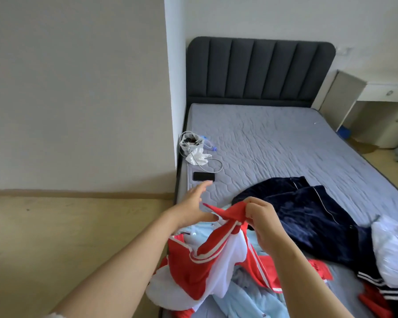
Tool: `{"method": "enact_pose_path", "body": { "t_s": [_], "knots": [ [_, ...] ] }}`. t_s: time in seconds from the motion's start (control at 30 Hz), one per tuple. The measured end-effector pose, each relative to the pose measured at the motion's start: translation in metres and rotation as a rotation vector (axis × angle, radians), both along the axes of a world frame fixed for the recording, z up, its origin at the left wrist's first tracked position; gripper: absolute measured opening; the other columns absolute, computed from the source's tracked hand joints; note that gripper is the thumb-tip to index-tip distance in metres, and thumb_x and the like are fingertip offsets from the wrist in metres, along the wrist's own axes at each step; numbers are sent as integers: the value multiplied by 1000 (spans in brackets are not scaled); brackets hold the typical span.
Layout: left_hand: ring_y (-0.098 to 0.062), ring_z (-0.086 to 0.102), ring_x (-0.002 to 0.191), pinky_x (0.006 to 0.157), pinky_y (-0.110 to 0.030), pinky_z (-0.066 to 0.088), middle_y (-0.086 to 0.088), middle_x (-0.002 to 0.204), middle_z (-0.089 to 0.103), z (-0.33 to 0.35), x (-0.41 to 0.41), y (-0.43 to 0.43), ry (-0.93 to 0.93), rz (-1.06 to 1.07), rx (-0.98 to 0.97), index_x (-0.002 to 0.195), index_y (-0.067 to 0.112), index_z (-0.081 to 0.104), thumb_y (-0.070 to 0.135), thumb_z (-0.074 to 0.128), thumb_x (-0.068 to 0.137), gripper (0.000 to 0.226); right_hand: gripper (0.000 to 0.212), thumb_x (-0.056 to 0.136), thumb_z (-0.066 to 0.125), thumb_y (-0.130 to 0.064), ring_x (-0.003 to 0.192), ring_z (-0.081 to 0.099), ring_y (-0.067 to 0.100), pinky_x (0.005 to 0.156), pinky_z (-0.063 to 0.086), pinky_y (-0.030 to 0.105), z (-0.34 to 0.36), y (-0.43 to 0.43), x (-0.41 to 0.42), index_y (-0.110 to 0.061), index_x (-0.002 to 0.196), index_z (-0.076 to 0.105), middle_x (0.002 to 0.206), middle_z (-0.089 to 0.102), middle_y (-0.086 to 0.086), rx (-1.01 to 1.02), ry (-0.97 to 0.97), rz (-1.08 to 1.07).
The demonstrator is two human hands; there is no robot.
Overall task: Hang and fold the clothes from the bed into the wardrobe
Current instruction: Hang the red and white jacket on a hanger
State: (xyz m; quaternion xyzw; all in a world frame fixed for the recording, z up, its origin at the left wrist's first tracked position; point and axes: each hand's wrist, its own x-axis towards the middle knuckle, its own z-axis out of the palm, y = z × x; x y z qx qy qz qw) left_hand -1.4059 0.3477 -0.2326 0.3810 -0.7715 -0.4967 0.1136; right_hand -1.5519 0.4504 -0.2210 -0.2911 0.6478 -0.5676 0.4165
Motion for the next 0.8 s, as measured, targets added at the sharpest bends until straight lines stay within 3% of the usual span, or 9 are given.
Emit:
{"method": "enact_pose_path", "body": {
  "t_s": [0.03, 0.1, 0.13, 0.2, 0.33, 0.47, 0.6, 0.7, 0.8],
  "knots": [
    [-9, 37, 115, 101, -26, 36, 6, 124, 33, 0, -11, 2, -17, -98, -67, 138, 27, 35, 13, 75, 76, 75, 34, 68, 33, 16, 57, 44, 20, 54, 36, 26, 0, 3, -4, -4, 53, 56, 58, 49, 13, 0, 5, -10],
    [-13, 50, 101, 98, -34, 44, 1, 111, 53, -1, -29, 10, -55, -209, -94, 111, 26, 59, 12, 69, 81, 35, 34, 70, 34, 17, 61, 45, 20, 58, 38, 28, -1, 8, -12, -5, 58, 58, 62, 50, 10, -8, -21, -56],
    [-16, 56, 86, 88, -38, 51, -2, 94, 60, -2, -37, 15, -44, -170, -49, 90, 27, 63, 9, 62, 84, 20, 35, 72, 35, 16, 61, 47, 18, 59, 40, 28, 0, 11, -14, -5, 61, 59, 62, 52, 9, -9, -41, -86],
    [-18, 57, 68, 64, -33, 52, -2, 73, 62, -7, -51, 21, -1, 4, -28, 70, 27, 59, 8, 50, 85, 26, 34, 74, 36, 14, 58, 50, 14, 60, 45, 26, 0, 15, -19, -6, 68, 63, 60, 56, 5, 10, -50, -127],
    [-13, 55, 60, 46, -16, 43, 1, 70, 61, -14, -61, 28, 100, 318, 113, 73, 22, 59, 6, 46, 86, 24, 21, 86, 44, -2, 64, 48, 16, 57, 42, 25, 0, 21, -22, -20, 88, 55, 71, 52, 2, 192, -32, -133],
    [-22, 58, 71, 66, -29, 49, -7, 78, 63, -11, -61, 24, 266, 564, 404, 76, 18, 59, 1, 46, 89, 25, 11, 80, 53, -11, 72, 48, 16, 64, 41, 30, 0, 21, -10, -20, 82, 47, 78, 48, 1, 293, -66, 94],
    [-22, 59, 75, 75, -36, 52, -6, 78, 63, 2, -58, 24, 349, 530, 440, 78, 18, 59, -3, 45, 89, 27, 25, 78, 62, -16, 86, 52, 14, 71, 42, 35, -1, 15, 1, -32, 94, 52, 95, 57, -3, 356, 10, 175],
    [-16, 59, 72, 69, -27, 52, -4, 80, 63, 15, -45, 18, 347, 438, 317, 80, 20, 61, -7, 48, 87, 30, 17, 85, 53, -6, 61, 43, 15, 58, 35, 27, 0, 4, 2, -21, 87, 62, 67, 49, 2, 280, 101, 43],
    [-12, 59, 68, 65, -24, 51, -2, 79, 63, 25, -33, 16, 391, 354, 309, 80, 20, 62, -2, 57, 87, 24, 23, 90, 45, -7, 54, 39, 14, 52, 32, 24, 3, -7, 2, -19, 80, 62, 58, 45, 0, 224, 84, -34]
  ]
}}
